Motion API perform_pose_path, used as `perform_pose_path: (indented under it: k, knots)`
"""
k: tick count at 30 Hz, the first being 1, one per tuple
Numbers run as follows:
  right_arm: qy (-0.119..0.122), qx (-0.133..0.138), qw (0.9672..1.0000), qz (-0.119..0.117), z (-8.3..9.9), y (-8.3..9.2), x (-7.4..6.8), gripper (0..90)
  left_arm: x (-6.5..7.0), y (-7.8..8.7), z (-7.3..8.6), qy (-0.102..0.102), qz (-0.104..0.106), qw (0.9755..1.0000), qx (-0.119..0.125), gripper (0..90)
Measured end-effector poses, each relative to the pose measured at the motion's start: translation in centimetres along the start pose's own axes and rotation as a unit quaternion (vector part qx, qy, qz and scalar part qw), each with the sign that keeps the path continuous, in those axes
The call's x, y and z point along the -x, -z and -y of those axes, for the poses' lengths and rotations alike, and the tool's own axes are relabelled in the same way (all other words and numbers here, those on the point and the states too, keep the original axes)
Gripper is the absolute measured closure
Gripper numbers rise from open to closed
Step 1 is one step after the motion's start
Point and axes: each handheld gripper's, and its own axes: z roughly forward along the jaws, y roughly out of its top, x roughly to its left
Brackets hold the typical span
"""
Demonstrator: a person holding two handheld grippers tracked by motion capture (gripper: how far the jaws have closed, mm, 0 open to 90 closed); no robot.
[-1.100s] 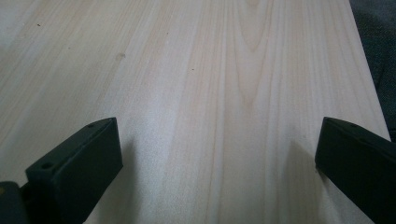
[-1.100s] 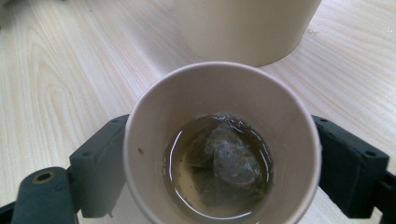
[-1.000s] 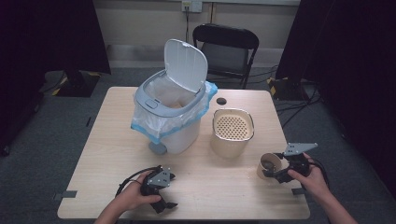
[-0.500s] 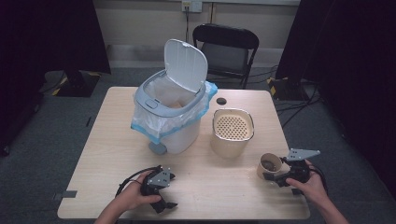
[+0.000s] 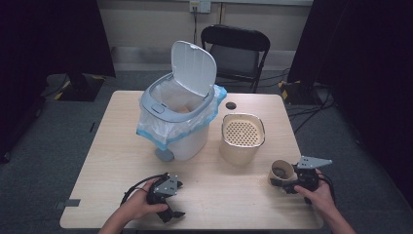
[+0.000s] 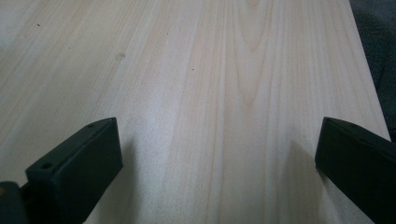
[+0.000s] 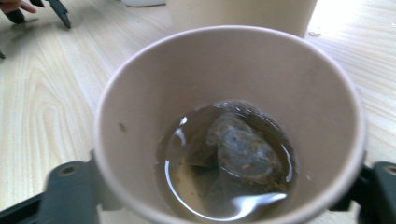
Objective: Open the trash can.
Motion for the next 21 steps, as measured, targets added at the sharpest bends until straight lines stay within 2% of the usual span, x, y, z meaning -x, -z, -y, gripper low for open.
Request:
perform_pose_path:
  k: [9, 14, 21]
  knots:
    - [0.020, -0.025, 0.9994, 0.011, -0.9, 0.4, -0.3, 26.9, 0.0, 0.0, 0.0, 0.000, 0.000, 1.0000, 0.000, 0.0]
    - [0.019, -0.035, 0.9992, 0.006, -2.4, 1.2, -0.3, 27.0, 0.0, 0.0, 0.0, 0.000, 0.000, 1.0000, -0.001, 0.0]
    - [0.020, -0.044, 0.9987, 0.013, -4.9, 2.1, 0.3, 27.2, 0.0, 0.0, 0.0, -0.001, 0.000, 1.0000, -0.001, 0.0]
